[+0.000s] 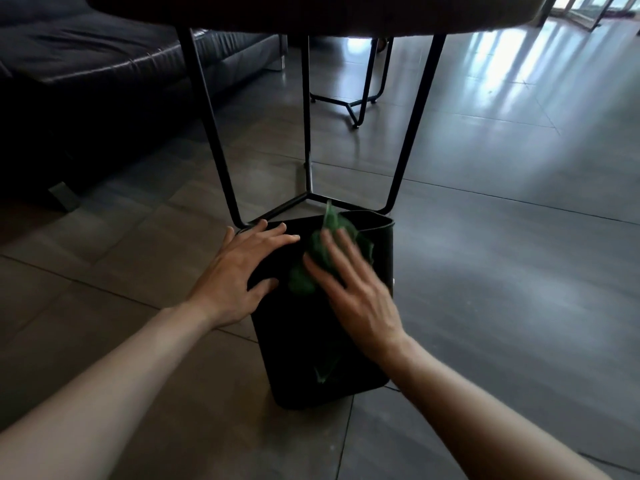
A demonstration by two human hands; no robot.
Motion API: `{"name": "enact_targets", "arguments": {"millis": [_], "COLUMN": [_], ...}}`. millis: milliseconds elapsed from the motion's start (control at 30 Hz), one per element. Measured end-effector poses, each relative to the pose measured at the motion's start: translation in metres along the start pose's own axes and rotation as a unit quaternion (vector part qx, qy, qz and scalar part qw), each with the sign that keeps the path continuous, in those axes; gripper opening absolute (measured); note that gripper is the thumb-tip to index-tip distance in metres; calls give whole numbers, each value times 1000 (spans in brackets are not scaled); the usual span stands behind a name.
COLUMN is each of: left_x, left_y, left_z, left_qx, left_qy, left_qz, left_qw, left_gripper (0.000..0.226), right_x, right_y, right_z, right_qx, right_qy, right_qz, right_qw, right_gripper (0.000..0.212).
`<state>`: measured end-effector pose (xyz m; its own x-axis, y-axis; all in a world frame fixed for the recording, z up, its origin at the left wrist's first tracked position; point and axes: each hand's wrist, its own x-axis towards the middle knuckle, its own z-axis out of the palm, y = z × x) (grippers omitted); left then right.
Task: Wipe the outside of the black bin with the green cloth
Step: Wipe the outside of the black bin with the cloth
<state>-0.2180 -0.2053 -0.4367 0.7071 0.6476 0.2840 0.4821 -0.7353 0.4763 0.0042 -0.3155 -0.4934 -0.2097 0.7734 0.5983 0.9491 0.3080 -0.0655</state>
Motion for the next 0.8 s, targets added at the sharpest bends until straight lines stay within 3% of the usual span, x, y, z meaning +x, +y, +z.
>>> {"name": "enact_targets", "arguments": {"millis": [133,233,333,467,533,633,733,800], "left_x": [-2,-5,-3,-1,-1,2,3,2], "left_y": [3,2,0,-1,0,0,-3,-4], "left_z": [3,4,5,5,4,4,5,5], "left_qx": [0,-2,-2,1,-1,-2,-4,-5], "left_qy": [2,1,2,-1,-3,-2,-3,-4], "left_qz": [18,23,14,4,0,-1,6,5], "left_qw": [1000,1000,1000,1000,1000,1000,1000,1000], "left_gripper": [78,79,80,79,79,79,79,79], "right_x": [-80,-98,-65,-4,-1,-48,-111,-123], "right_y": [-11,-4,17,25,13,-7,-16,-10], "right_z": [17,9,-10,-24,-14,15,34,32], "right_qx": [-31,-51,-19,-18,-18,3,-12,-41], "right_qy": [-149,-204,-135,4,16,-47,-170,-210], "right_qz": [-215,-278,-208,31,53,-96,-242,-283], "right_qw": [965,937,969,999,998,994,955,935], "right_gripper": [36,25,22,59,60,44,30,31]}}
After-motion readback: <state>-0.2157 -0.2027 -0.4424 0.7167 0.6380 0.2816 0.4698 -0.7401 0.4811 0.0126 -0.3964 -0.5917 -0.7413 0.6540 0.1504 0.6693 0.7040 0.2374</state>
